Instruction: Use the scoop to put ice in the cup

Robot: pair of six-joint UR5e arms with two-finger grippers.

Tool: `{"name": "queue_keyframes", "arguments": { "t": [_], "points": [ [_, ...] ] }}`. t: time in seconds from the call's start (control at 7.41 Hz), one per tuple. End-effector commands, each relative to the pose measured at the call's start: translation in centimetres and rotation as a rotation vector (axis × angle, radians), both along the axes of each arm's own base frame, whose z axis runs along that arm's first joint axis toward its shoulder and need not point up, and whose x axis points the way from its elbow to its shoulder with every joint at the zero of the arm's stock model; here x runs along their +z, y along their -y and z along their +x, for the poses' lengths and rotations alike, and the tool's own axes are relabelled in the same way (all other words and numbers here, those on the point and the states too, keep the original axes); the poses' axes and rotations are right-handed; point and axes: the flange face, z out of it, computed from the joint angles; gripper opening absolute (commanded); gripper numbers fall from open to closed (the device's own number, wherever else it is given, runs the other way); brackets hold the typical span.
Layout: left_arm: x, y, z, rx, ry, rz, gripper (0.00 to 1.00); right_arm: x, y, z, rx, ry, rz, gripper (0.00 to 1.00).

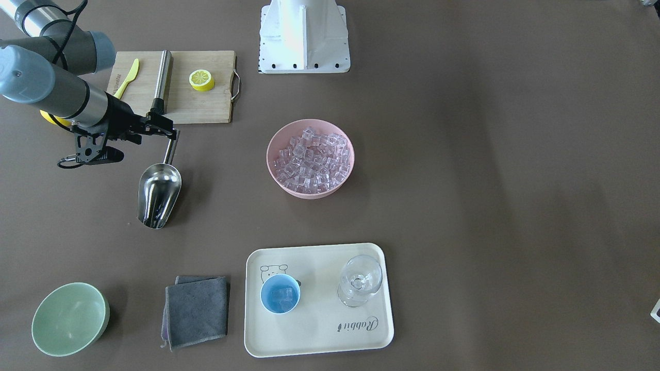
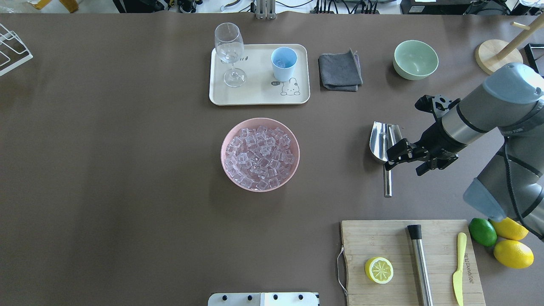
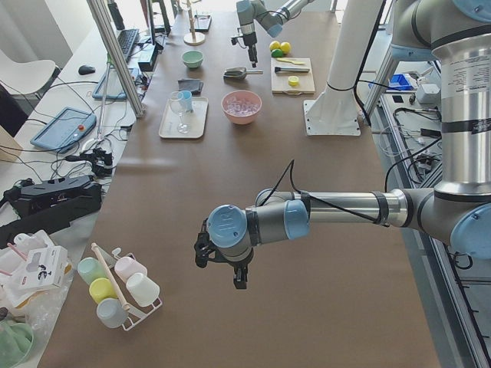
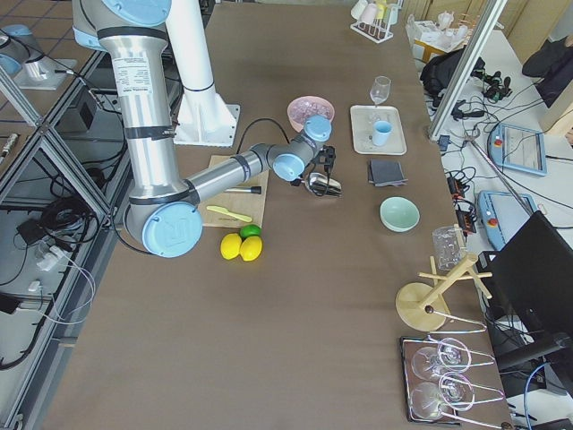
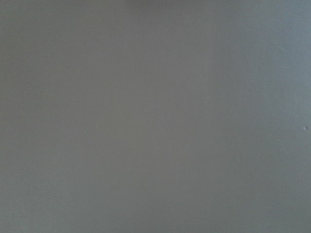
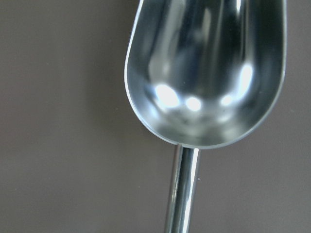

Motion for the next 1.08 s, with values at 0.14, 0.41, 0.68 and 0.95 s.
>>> {"name": "queue_keyframes", "arguments": {
  "t": [0.14, 0.41, 0.68, 0.95],
  "points": [
    [-0.2, 0.3, 0.0, -0.001, 0.001, 0.01, 0.98, 6.0, 1.9, 11.6, 0.053, -0.069, 0.168, 0.92],
    [-0.1, 0.3, -0.1, -0.002, 0.001, 0.007, 0.98, 13.0, 2.7, 20.6, 0.054, -0.242, 0.307, 0.98],
    [-0.1, 0.2, 0.0, 0.001, 0.001, 0.007, 0.98, 18.4, 0.5, 29.5, 0.015, -0.324, 0.336, 0.99],
    [0.1, 0.0, 0.0, 0.001, 0.002, 0.004, 0.98, 24.8, -1.7, 37.1, 0.033, -0.344, 0.325, 0.99]
  ]
}}
